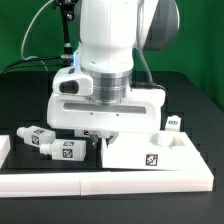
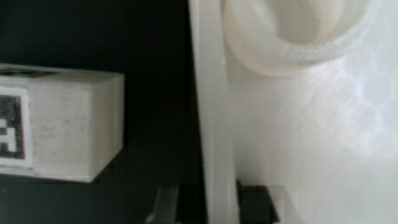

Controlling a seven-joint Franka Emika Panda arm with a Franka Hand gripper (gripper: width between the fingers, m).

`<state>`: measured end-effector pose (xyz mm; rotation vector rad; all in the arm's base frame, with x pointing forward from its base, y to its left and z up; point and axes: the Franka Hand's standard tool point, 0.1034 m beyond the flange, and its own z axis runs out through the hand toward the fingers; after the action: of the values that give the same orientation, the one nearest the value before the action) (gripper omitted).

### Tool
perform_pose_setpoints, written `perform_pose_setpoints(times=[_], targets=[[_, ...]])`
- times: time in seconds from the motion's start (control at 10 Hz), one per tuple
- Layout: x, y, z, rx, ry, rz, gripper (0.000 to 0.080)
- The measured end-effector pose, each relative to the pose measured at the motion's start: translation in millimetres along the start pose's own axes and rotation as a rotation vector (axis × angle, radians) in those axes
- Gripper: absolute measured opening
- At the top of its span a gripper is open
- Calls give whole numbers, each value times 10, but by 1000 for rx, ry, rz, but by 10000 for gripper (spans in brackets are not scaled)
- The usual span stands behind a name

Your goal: Assemble one leg

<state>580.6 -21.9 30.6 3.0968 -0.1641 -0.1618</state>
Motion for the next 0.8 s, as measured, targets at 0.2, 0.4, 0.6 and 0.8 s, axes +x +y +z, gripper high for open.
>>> perform_pose_setpoints(times=[0.2, 0.4, 0.6, 0.8], targets=[[-40, 28, 22, 4, -30, 3, 51], [-119, 67, 92, 5, -18, -7, 51], [-122, 68, 90, 5, -4, -11, 51], [-122, 66, 91, 5, -4, -11, 51]])
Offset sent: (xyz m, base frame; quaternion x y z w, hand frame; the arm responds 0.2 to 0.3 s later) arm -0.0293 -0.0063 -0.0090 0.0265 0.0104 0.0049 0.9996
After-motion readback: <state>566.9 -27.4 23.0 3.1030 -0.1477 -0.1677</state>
